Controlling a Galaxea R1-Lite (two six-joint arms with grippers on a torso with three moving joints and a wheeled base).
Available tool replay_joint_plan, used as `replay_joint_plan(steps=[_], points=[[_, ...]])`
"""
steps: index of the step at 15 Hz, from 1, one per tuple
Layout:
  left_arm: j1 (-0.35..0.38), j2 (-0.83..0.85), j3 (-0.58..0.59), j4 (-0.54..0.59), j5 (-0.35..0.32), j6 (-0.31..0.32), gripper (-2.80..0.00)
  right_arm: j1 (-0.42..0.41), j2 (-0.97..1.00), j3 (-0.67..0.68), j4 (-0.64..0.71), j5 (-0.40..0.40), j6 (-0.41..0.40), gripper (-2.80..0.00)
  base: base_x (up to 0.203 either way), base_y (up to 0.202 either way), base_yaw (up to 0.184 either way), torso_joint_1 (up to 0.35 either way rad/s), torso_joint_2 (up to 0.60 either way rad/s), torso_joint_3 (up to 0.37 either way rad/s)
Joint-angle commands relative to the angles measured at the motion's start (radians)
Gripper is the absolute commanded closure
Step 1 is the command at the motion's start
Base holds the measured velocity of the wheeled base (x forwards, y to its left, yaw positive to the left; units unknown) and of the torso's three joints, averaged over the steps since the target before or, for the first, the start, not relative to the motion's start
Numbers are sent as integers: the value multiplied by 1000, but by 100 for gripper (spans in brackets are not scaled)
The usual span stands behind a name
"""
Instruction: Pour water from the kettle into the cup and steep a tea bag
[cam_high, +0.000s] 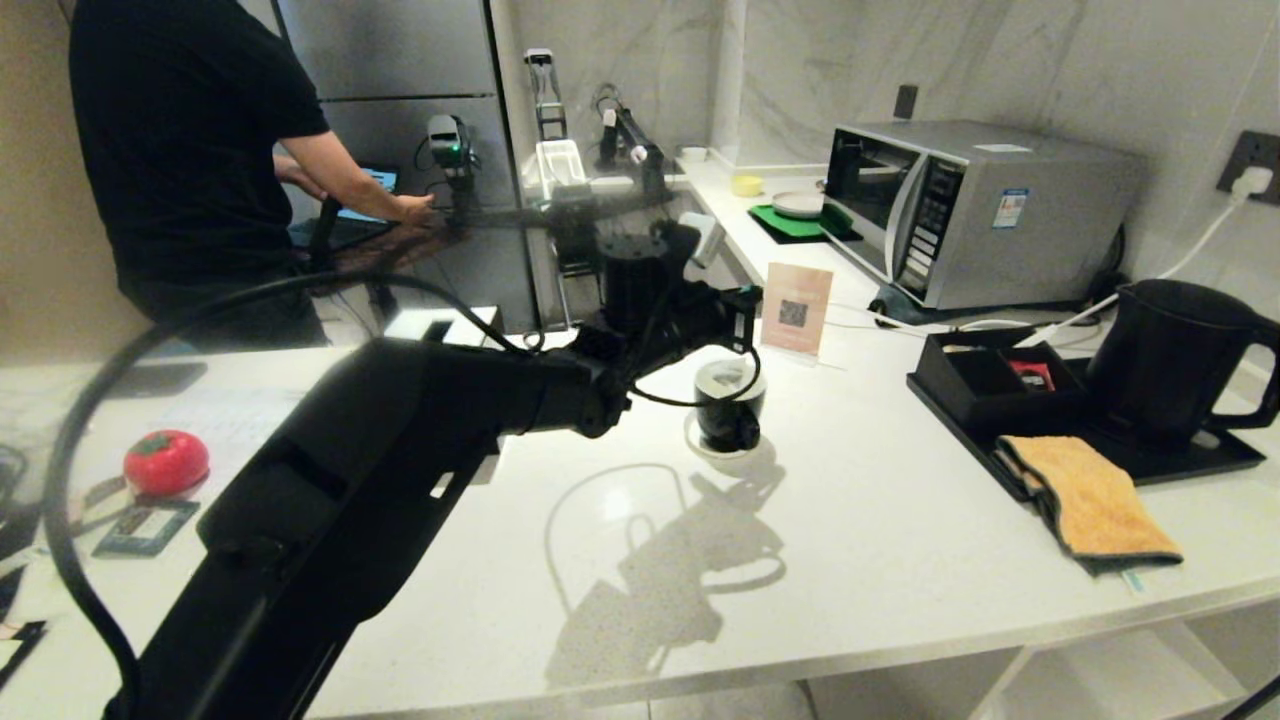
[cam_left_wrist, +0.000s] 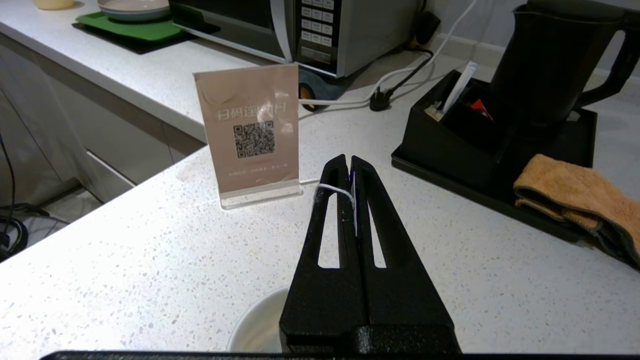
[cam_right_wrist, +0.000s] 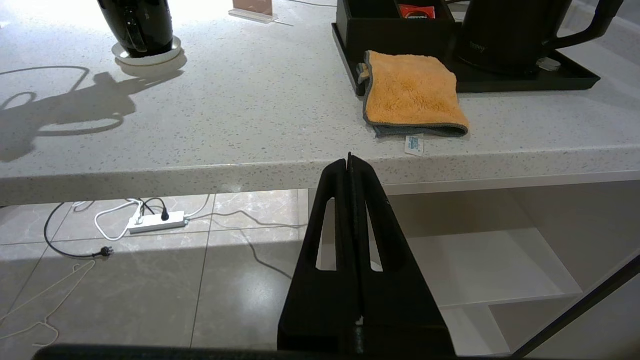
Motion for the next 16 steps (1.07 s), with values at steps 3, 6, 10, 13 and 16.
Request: replay_joint_plan(steps=[3,6,10,13,16], points=[[2,16,0,-5,0,-1,0,0,2,0,0,0,-1,0,0,0,0,0,0,0],[6,15,-2,-5,0,-1,0,0,2,0,0,0,-1,0,0,0,0,0,0,0],[8,-12,-8,-3,0,-1,0,0,2,0,0,0,-1,0,0,0,0,0,0,0],[8,-57,-9,-2,-3,-1,0,1,2,0,0,0,-1,0,0,0,0,0,0,0],[12,-98,-10,4,-9,-2,0,1,2,0,0,0,-1,0,0,0,0,0,0,0]])
